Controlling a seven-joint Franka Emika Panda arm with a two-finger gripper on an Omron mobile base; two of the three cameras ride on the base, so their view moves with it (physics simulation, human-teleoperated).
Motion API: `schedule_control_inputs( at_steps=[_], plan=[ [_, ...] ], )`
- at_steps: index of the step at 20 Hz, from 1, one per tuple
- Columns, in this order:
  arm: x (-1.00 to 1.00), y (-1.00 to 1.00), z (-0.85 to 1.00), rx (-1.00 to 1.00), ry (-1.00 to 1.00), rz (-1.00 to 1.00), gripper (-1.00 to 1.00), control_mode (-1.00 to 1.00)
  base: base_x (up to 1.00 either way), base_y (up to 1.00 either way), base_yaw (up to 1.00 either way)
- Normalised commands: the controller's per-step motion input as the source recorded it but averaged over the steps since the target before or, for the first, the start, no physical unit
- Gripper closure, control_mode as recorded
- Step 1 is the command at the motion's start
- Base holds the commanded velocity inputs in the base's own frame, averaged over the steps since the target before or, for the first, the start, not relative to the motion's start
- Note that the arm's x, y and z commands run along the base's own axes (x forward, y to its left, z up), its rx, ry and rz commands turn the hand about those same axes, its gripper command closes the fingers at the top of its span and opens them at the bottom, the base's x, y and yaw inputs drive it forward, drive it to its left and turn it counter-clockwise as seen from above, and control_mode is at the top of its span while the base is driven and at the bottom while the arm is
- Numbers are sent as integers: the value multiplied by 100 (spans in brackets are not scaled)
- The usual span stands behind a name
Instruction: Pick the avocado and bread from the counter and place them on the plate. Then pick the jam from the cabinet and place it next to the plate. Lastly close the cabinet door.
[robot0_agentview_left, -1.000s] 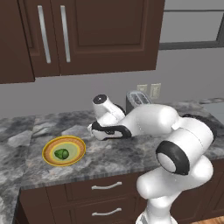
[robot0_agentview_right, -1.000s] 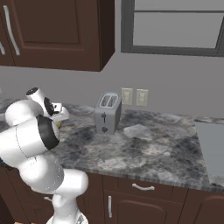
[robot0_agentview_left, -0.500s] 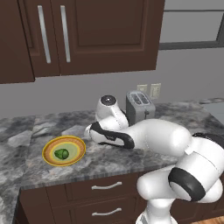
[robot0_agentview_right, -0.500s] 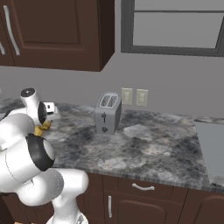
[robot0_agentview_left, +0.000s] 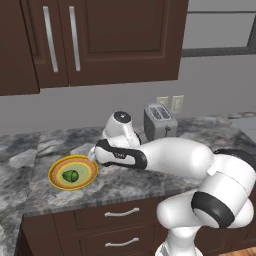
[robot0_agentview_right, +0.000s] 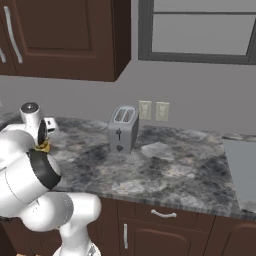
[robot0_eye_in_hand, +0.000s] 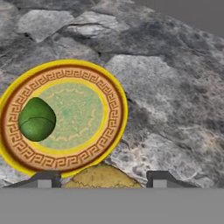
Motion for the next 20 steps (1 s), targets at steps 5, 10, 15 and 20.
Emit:
schedule_control_inputs(
  at_steps=[5, 10, 15, 20],
  plan=[
    [0, 49, 0, 0, 0, 2, 100, -100, 0, 0, 0],
    [0, 32, -20, -1, 0, 0, 100, -100, 0, 0, 0],
    [0, 22, -23, 0, 0, 0, 100, -100, 0, 0, 0],
    [2, 7, -8, 0, 0, 0, 100, -100, 0, 0, 0]
  ],
)
